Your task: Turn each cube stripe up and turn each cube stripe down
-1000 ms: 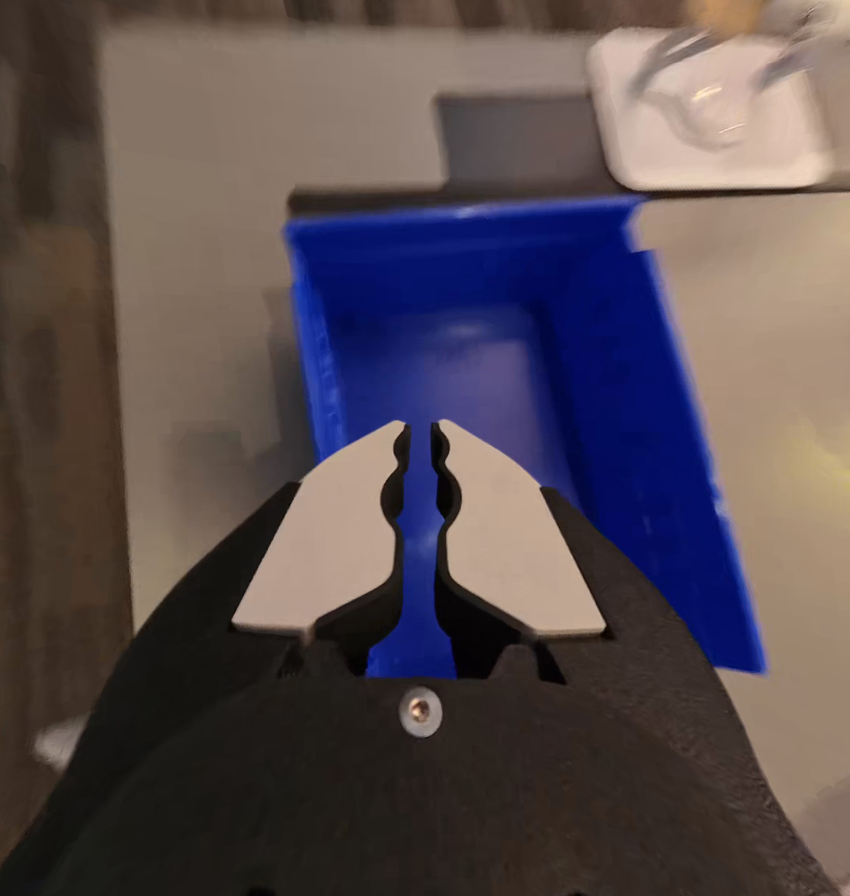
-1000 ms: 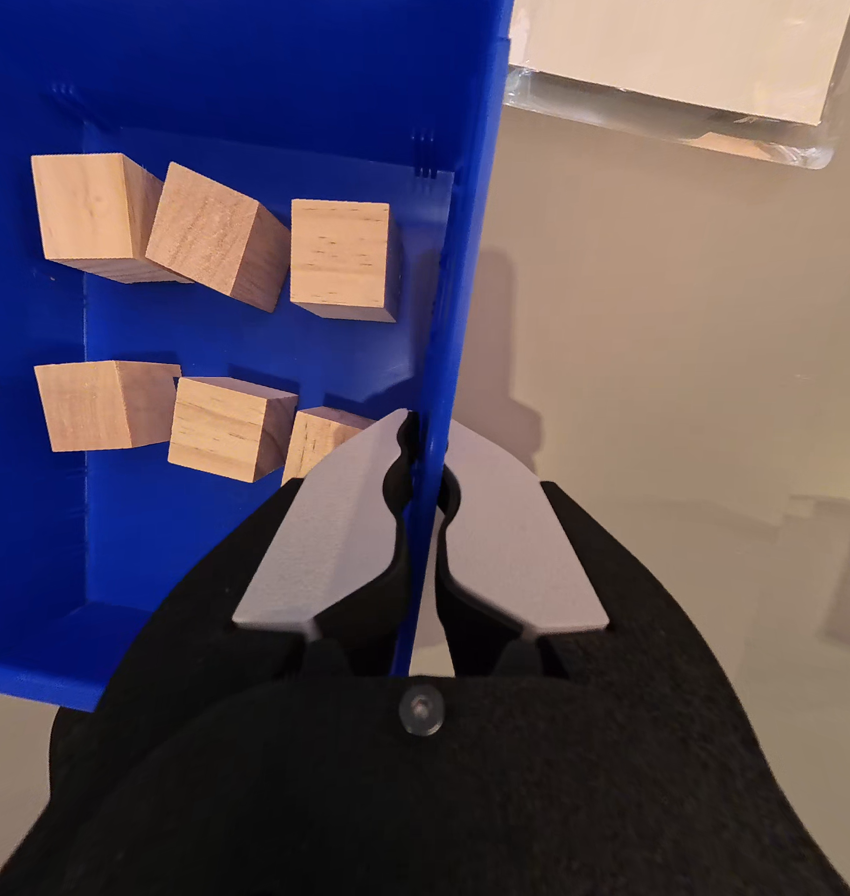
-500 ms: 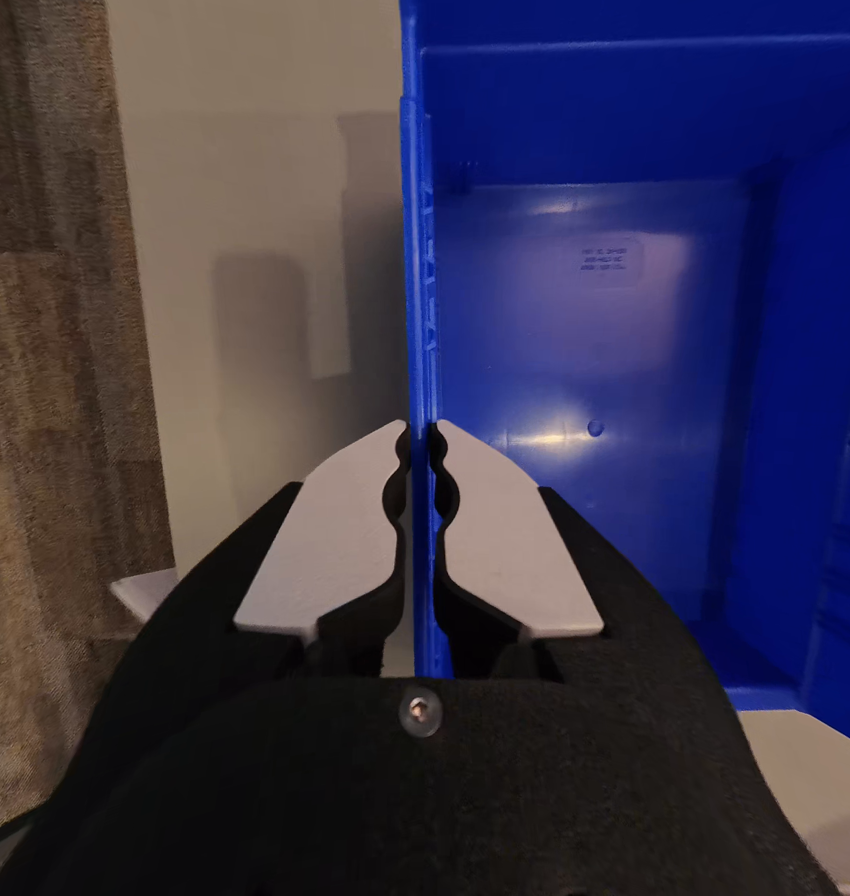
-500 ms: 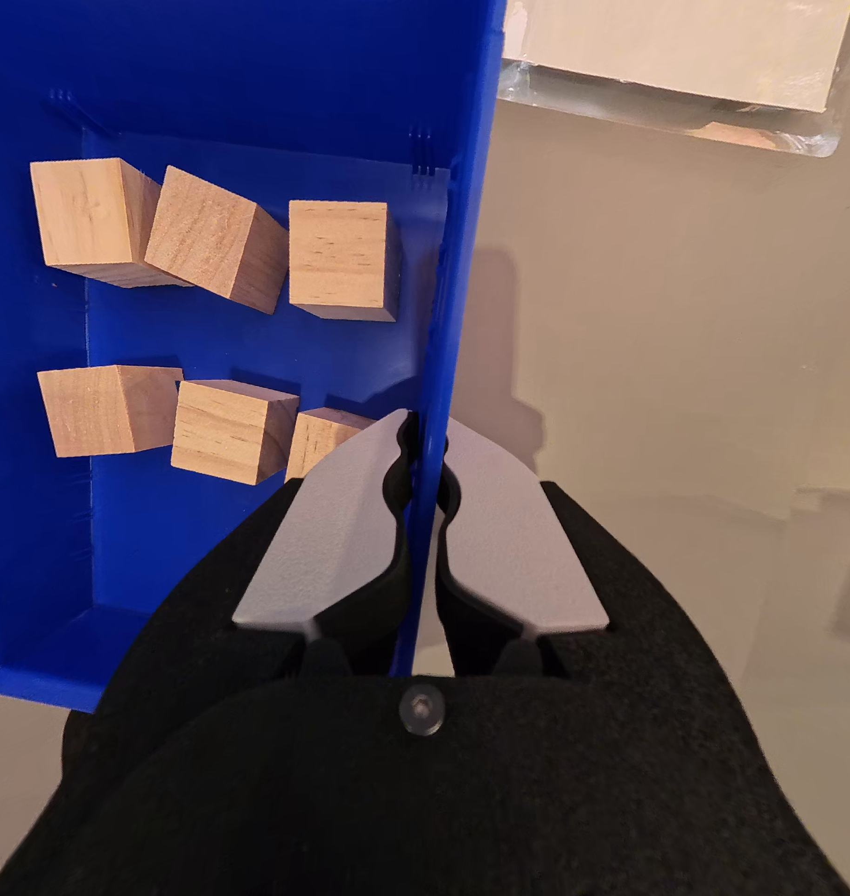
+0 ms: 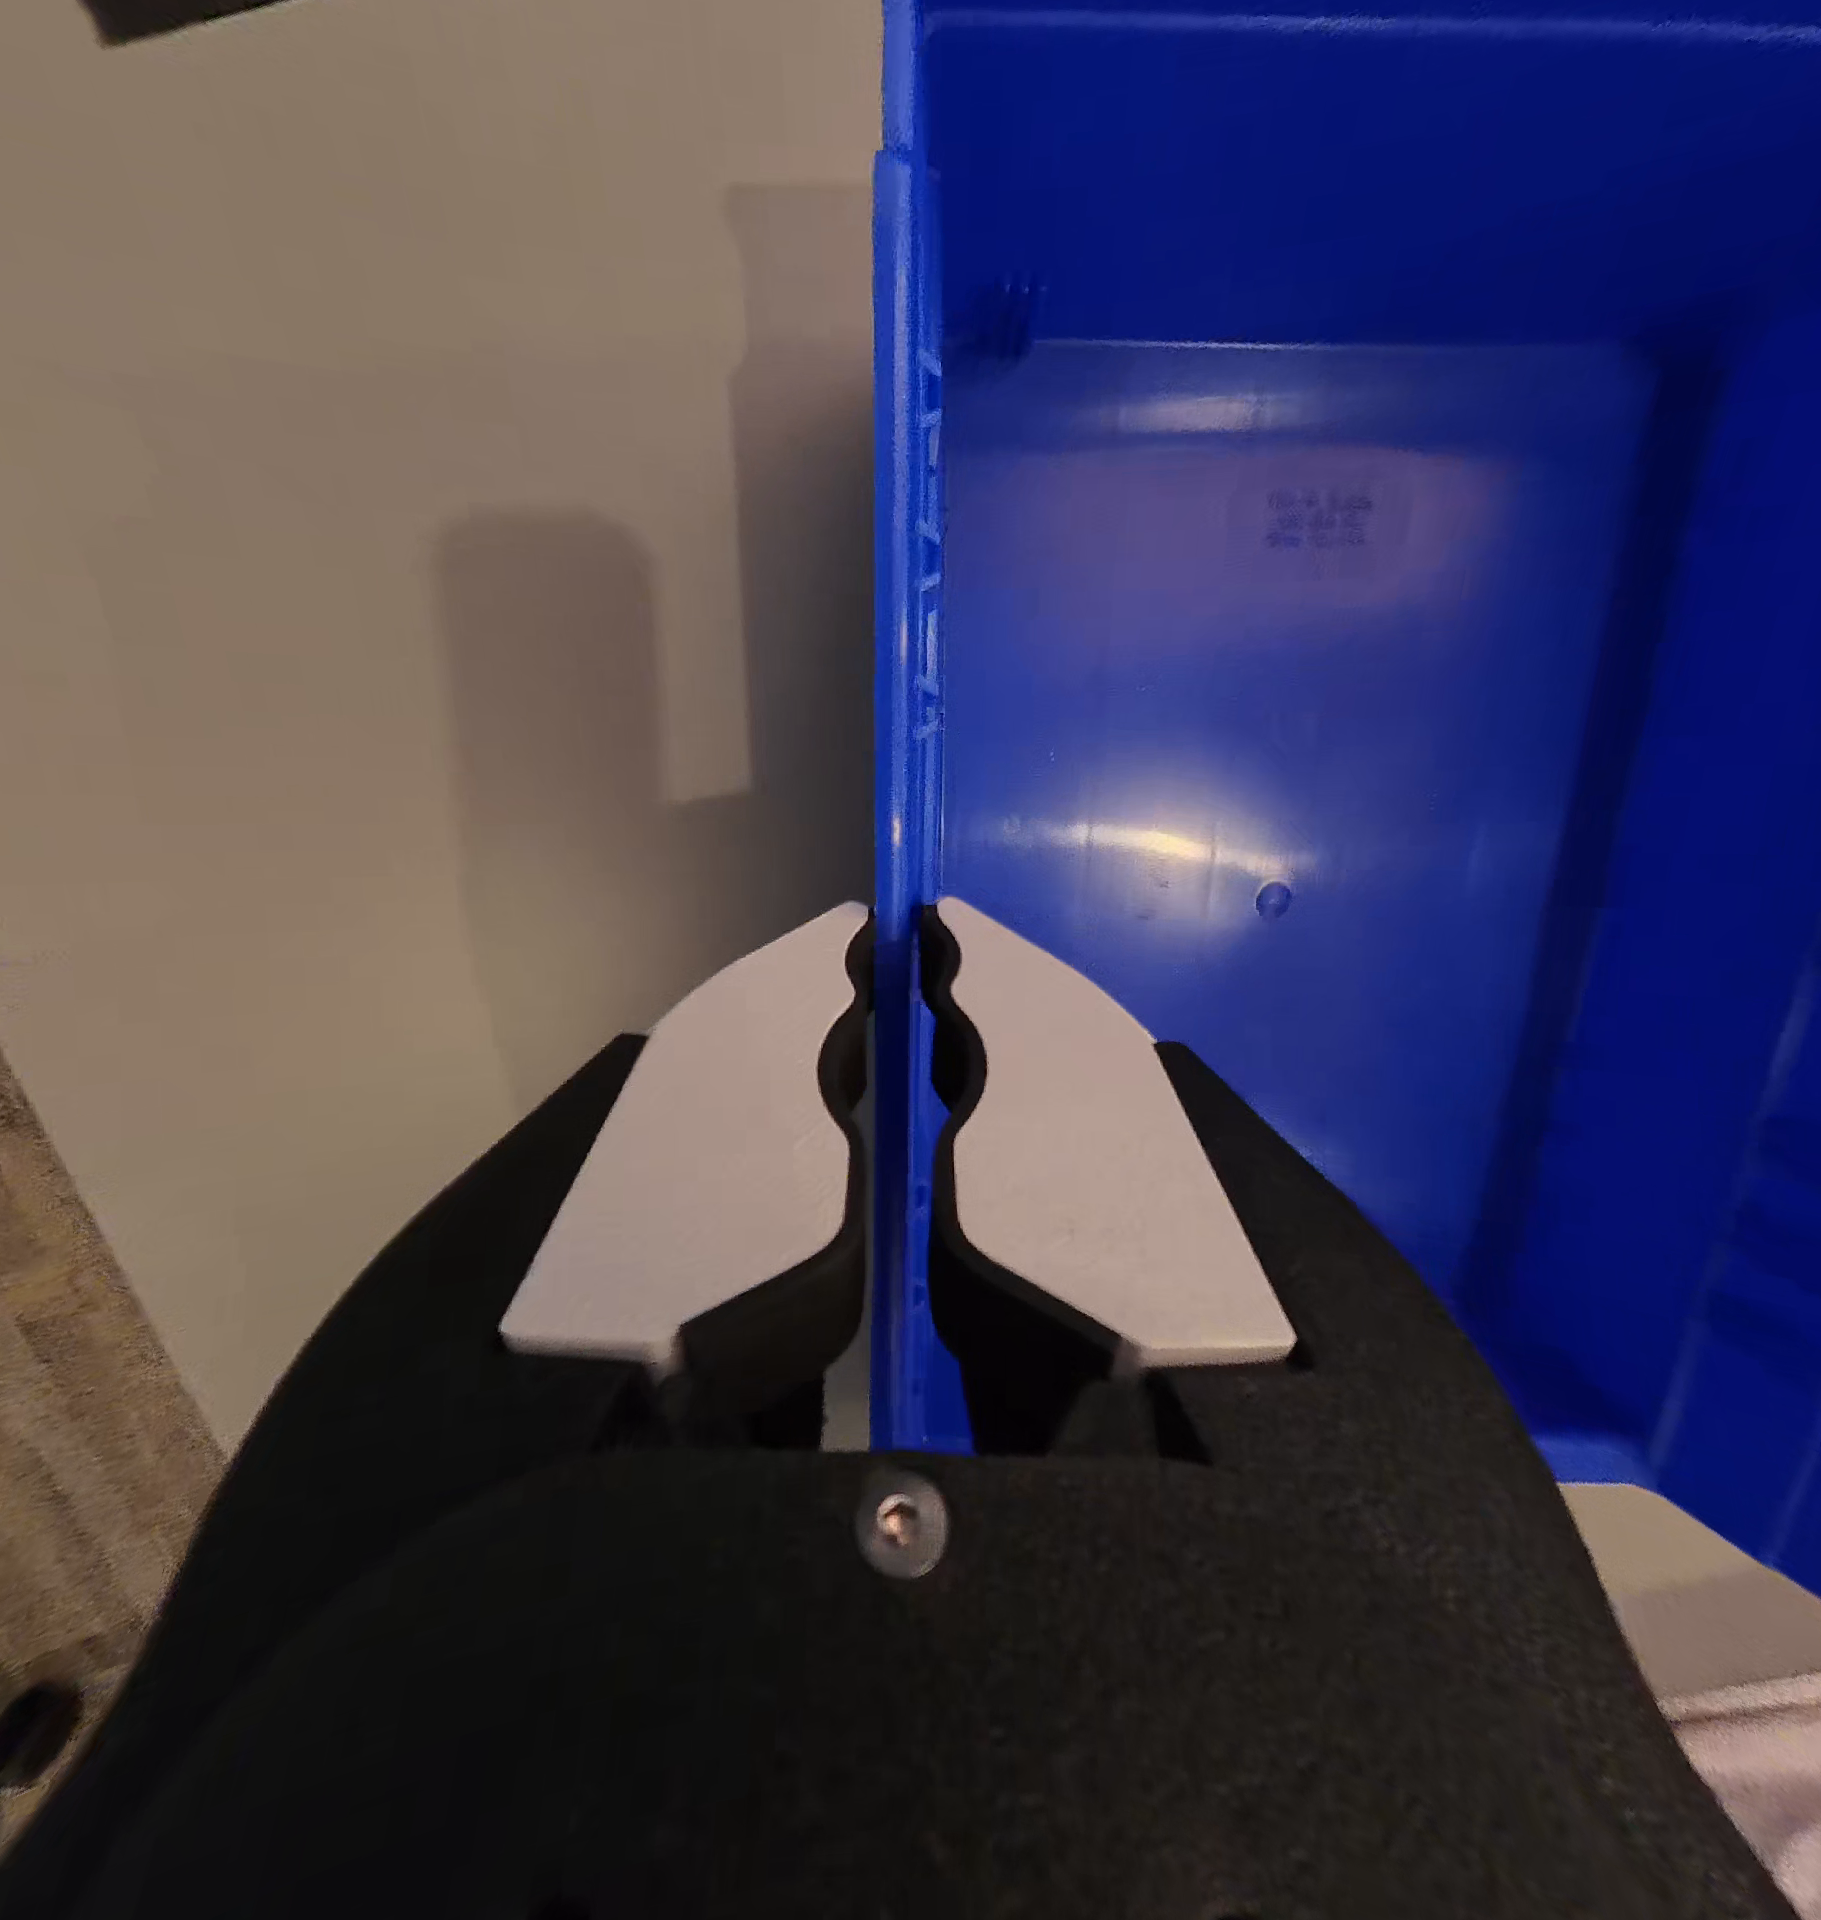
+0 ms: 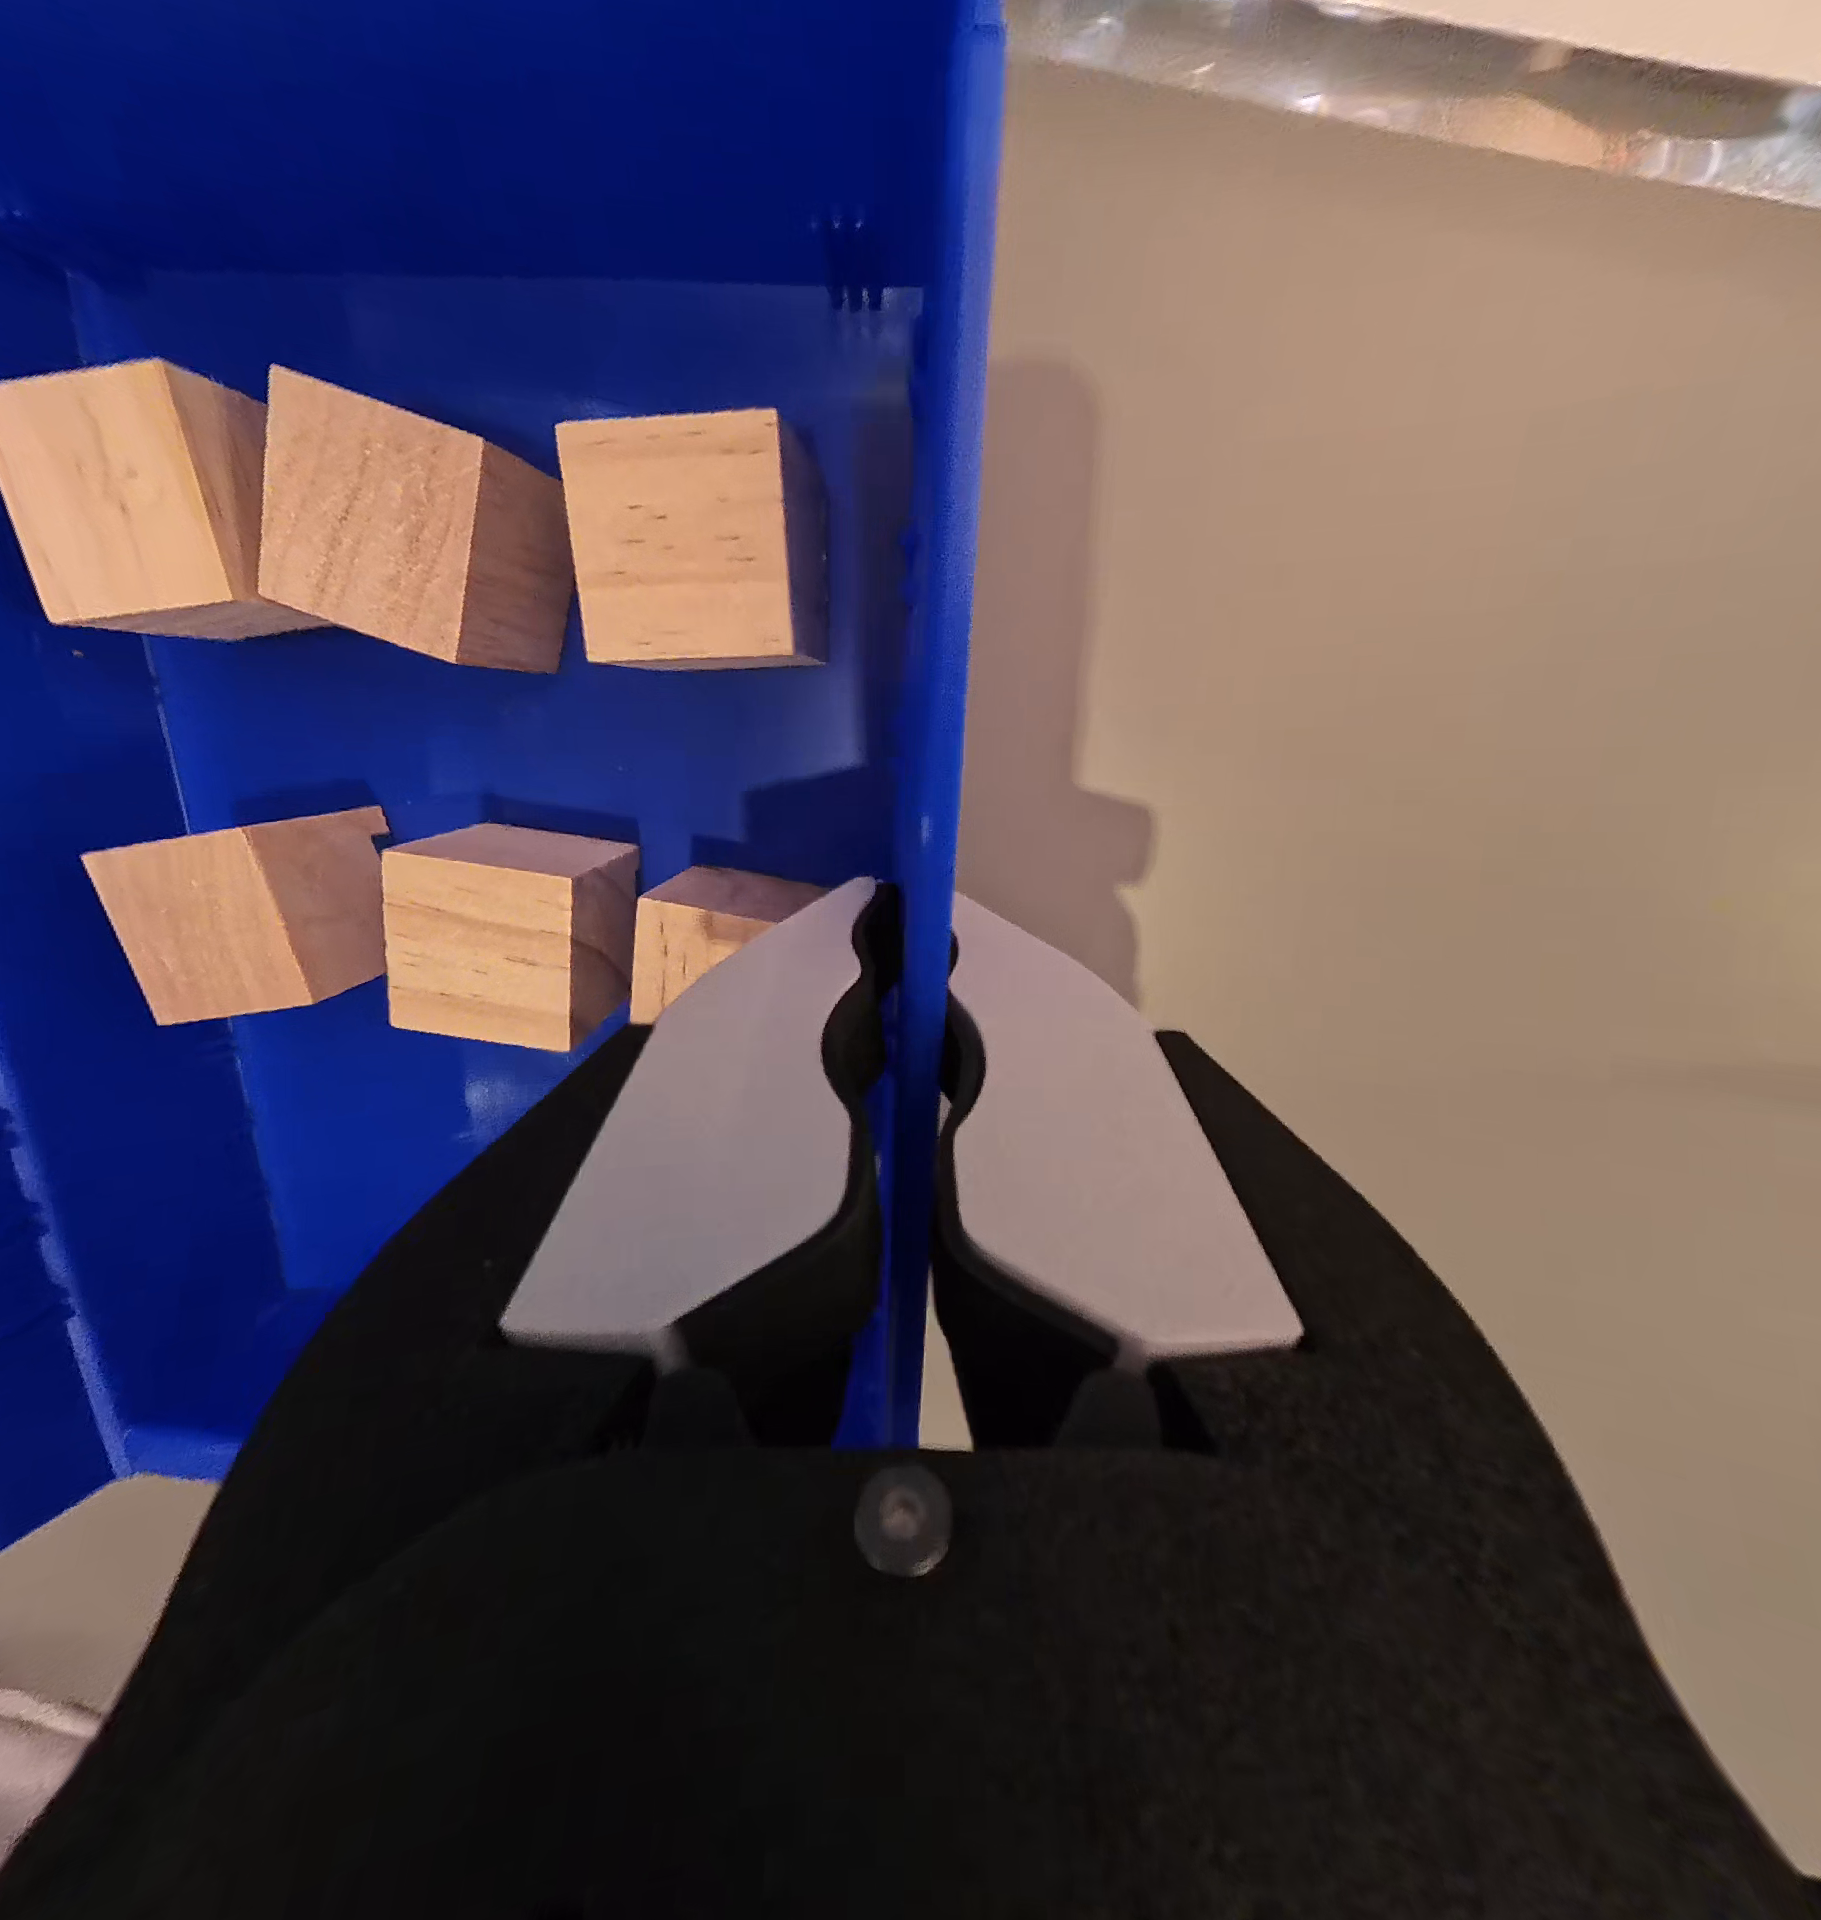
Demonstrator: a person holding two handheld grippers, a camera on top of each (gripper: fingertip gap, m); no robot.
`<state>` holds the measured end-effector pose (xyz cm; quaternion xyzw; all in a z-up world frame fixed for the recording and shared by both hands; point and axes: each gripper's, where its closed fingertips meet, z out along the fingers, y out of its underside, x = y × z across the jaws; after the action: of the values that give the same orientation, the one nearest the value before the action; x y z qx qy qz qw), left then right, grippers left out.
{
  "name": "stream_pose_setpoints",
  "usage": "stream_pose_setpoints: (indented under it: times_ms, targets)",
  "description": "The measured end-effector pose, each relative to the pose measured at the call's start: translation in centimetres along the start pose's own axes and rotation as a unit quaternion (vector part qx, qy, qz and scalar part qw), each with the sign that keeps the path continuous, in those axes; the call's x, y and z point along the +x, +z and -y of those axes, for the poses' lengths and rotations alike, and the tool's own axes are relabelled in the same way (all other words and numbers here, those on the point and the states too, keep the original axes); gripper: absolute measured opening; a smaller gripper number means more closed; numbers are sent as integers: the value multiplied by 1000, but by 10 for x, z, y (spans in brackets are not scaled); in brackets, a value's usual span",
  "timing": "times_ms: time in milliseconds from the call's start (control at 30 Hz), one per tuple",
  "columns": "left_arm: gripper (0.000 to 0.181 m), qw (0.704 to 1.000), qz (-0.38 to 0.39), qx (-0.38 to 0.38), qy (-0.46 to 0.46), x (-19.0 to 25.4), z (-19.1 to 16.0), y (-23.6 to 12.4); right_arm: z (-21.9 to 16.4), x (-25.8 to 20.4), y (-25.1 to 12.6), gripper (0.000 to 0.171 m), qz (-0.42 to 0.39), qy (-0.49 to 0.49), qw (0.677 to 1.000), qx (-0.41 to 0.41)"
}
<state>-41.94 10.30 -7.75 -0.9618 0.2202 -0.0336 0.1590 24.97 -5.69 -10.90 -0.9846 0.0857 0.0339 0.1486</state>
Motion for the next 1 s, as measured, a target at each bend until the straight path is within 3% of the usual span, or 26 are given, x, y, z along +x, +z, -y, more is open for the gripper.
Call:
stream_pose_setpoints:
  times_ms: [267,533,667,1000]
  targets:
    - [8,998,12,7,54,60,19,7,-6,-68,5,5,21,-74,996,-44]
    - [14,992,108,-21,66,68,13,8,-11,-90,11,9,23,-100,993,-61]
    - [10,998,44,-28,38,77,8,7,-7,-91,26,15,40,-89,993,-69]
    - [4,997,-49,-15,-55,111,6,8,-12,-90,32,9,58,-85,986,-131]
